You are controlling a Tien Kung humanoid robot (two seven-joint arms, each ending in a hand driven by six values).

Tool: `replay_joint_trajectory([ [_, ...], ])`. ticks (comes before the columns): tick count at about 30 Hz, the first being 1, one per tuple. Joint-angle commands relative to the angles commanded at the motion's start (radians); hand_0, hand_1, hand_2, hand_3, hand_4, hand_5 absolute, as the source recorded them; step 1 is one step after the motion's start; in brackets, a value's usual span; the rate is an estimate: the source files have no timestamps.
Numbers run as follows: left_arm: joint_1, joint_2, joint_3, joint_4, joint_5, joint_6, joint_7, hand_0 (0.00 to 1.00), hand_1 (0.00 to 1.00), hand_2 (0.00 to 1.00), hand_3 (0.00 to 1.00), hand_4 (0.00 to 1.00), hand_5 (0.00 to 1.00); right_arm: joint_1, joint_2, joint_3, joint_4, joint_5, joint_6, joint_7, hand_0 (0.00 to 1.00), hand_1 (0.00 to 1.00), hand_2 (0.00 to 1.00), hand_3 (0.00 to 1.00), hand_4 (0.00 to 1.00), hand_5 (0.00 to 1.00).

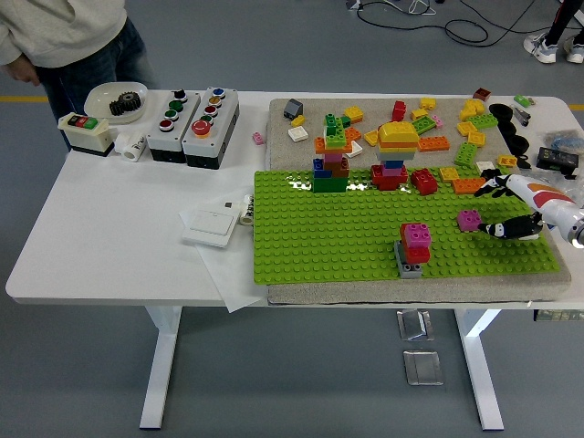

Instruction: Pick up the brick,pile it on top of brick,press brick,pick up the brick,pile it on top of brick,press brick

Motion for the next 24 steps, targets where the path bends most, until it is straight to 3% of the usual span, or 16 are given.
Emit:
replay_joint_trajectory([
  [17,0.001,0.001,0.034,0.0,-0.029,0.0,-0.001,0.793,0.687,0.592,0.535,0.526,0.509,0.023,0.051,-0.041,-0.062,-0.004,0.027,-0.015,0.746,0.701,0.73,0.66,0.762,0.171],
  [18,0.0,0.001,0.037,0.0,-0.032,0.0,-0.001,0.794,0.693,0.594,0.534,0.526,0.509,0.025,0.054,-0.04,-0.068,-0.001,0.029,-0.017,0.744,0.703,0.721,0.646,0.718,0.183],
  [24,-0.002,0.0,0.042,0.0,-0.034,0.001,-0.002,0.795,0.695,0.594,0.534,0.526,0.509,0.031,0.062,-0.043,-0.083,0.0,0.027,-0.021,0.735,0.699,0.706,0.631,0.699,0.203],
])
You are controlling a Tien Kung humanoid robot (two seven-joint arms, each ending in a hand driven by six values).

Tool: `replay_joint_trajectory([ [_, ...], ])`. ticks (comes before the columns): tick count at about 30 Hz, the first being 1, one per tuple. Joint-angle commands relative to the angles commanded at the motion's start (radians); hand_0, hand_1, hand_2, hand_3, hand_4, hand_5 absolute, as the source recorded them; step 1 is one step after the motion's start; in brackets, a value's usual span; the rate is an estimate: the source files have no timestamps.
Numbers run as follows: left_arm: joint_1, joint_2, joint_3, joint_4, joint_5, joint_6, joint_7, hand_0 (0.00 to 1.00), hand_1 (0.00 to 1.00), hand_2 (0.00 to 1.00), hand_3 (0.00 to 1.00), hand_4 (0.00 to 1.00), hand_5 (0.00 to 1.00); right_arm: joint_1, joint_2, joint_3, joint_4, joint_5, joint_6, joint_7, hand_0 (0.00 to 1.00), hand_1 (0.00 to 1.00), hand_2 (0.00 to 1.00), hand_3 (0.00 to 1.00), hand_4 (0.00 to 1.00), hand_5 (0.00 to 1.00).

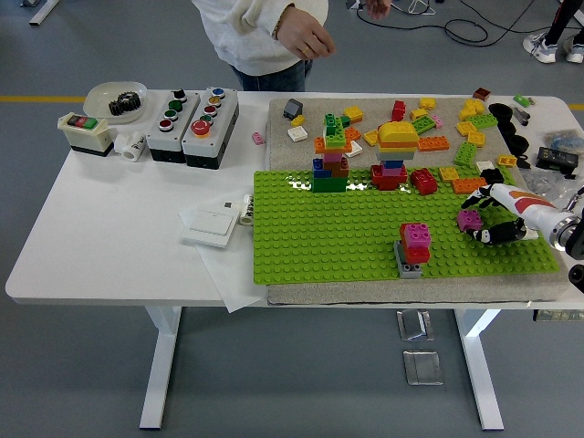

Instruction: Pick up the brick,pile it on top of brick,press brick,pick up the brick,pile it on top of brick,press brick

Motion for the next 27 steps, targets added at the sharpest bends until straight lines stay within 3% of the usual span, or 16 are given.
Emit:
replay_joint_trajectory([
  [17,0.0,-0.002,0.016,0.0,-0.014,0.0,-0.003,0.8,0.703,0.594,0.533,0.526,0.509,-0.007,0.011,-0.007,-0.017,-0.027,-0.028,0.005,0.68,0.664,0.637,0.56,0.632,0.26],
  [18,0.0,-0.002,0.016,0.0,-0.014,0.0,-0.003,0.798,0.708,0.593,0.534,0.526,0.509,-0.007,0.01,-0.007,-0.016,-0.029,-0.031,0.006,0.644,0.622,0.618,0.524,0.623,0.382],
  [27,-0.001,-0.002,0.022,0.0,-0.02,0.0,-0.005,0.799,0.712,0.595,0.533,0.526,0.509,-0.01,0.005,-0.007,-0.016,-0.045,-0.053,0.014,0.593,0.59,0.598,0.51,0.608,0.409],
])
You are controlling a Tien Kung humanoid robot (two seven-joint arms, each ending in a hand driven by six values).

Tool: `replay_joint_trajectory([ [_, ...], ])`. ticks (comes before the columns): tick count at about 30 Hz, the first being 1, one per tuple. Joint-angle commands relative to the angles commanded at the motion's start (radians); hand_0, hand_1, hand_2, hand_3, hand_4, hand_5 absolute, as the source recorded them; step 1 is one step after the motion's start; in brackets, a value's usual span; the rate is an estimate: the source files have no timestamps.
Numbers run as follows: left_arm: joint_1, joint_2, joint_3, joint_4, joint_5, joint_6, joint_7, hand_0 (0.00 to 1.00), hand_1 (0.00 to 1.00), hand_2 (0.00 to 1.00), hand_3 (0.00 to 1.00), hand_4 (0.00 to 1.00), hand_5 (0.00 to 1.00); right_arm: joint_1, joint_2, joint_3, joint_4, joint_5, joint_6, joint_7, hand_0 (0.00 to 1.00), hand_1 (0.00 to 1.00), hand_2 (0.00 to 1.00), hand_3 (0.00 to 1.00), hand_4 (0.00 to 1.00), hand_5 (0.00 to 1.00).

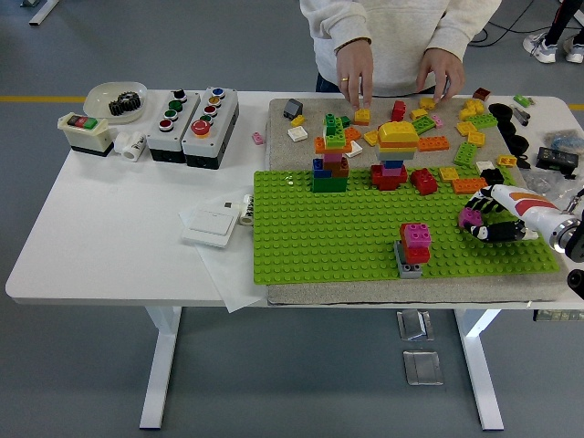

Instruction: Pick up the brick,pile it on top of brick,press brick,pick up the brick,pile it on top of brick,press brick

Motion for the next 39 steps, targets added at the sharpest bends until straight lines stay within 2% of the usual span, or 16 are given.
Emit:
replay_joint_trajectory([
  [10,0.001,0.001,0.001,0.0,-0.004,-0.001,-0.001,0.799,0.712,0.594,0.534,0.526,0.509,-0.002,-0.011,0.002,0.01,0.008,-0.006,0.005,0.564,0.561,0.581,0.506,0.592,0.416],
  [18,0.002,0.001,-0.009,0.0,0.004,-0.001,-0.001,0.798,0.713,0.594,0.534,0.526,0.509,-0.008,-0.047,0.05,0.073,0.013,-0.015,0.011,0.559,0.56,0.579,0.506,0.592,0.416],
  [22,0.003,0.001,-0.021,0.0,0.013,0.0,0.0,0.795,0.709,0.592,0.534,0.526,0.509,-0.019,-0.08,0.085,0.15,-0.014,-0.024,0.011,0.562,0.564,0.577,0.505,0.591,0.413],
  [29,0.006,0.001,-0.037,0.0,0.03,0.0,0.002,0.795,0.707,0.591,0.534,0.526,0.509,-0.033,-0.145,0.117,0.334,-0.116,-0.042,0.016,0.573,0.569,0.58,0.504,0.592,0.408],
  [35,0.008,0.001,-0.042,0.0,0.037,-0.001,0.004,0.794,0.708,0.592,0.535,0.526,0.509,-0.04,-0.178,0.134,0.448,-0.218,-0.04,0.016,0.575,0.571,0.581,0.505,0.593,0.403],
  [37,0.009,0.001,-0.046,0.0,0.039,0.0,0.003,0.794,0.708,0.592,0.535,0.526,0.509,-0.044,-0.199,0.133,0.515,-0.27,-0.031,0.012,0.575,0.571,0.581,0.505,0.593,0.403],
  [39,0.01,0.001,-0.047,0.0,0.04,0.0,0.003,0.794,0.708,0.592,0.535,0.526,0.509,-0.046,-0.209,0.13,0.552,-0.292,-0.025,0.008,0.575,0.571,0.581,0.505,0.593,0.403],
])
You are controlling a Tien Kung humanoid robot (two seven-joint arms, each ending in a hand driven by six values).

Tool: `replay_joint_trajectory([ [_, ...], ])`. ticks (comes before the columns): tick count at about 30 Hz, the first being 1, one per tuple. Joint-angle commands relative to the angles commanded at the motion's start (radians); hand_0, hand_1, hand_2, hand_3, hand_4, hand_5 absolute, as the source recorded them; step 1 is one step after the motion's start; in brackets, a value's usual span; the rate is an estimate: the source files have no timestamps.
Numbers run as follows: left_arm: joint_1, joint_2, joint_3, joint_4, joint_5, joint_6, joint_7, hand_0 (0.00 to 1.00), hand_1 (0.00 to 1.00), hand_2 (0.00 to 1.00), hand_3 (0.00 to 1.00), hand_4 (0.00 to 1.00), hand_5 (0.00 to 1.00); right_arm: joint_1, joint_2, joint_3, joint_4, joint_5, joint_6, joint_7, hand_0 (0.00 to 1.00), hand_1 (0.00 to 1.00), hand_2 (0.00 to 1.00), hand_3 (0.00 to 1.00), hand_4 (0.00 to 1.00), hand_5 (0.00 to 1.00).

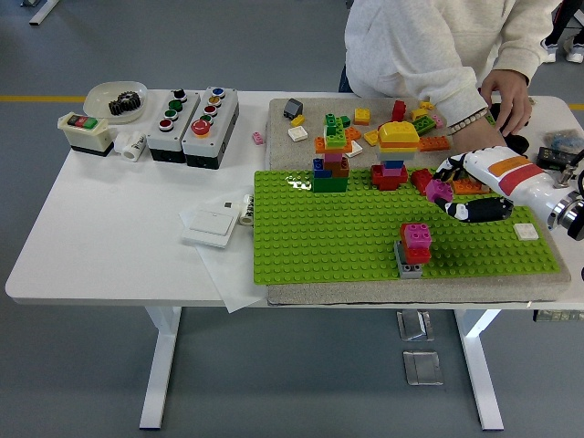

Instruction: Pick up the brick,pile it on top of brick,press brick,pick up the brick,pile it on top of brick,press brick

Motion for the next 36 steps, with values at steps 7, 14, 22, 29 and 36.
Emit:
replay_joint_trajectory([
  [7,0.001,0.0,0.001,0.0,0.0,0.0,0.0,0.793,0.704,0.592,0.534,0.526,0.509,-0.008,-0.018,-0.019,0.085,-0.051,0.023,-0.015,0.579,0.577,0.583,0.506,0.599,0.391],
  [14,0.003,0.0,0.0,0.0,0.001,0.0,0.0,0.794,0.702,0.592,0.534,0.526,0.51,-0.022,-0.026,-0.018,0.106,-0.057,0.034,-0.029,0.58,0.58,0.583,0.507,0.606,0.385],
  [22,0.006,-0.001,-0.001,0.0,0.005,-0.001,0.001,0.794,0.703,0.592,0.534,0.526,0.51,-0.04,-0.034,-0.008,0.124,-0.059,0.035,-0.035,0.577,0.58,0.584,0.509,0.609,0.38],
  [29,0.007,-0.001,0.0,0.0,0.008,-0.001,0.002,0.795,0.702,0.592,0.534,0.526,0.509,-0.049,-0.035,-0.009,0.128,-0.064,0.029,-0.033,0.572,0.583,0.585,0.509,0.617,0.377],
  [36,0.006,-0.001,0.001,0.0,0.005,0.0,0.001,0.793,0.702,0.593,0.534,0.526,0.509,-0.051,-0.035,-0.013,0.12,-0.065,0.026,-0.027,0.572,0.585,0.588,0.51,0.626,0.382],
])
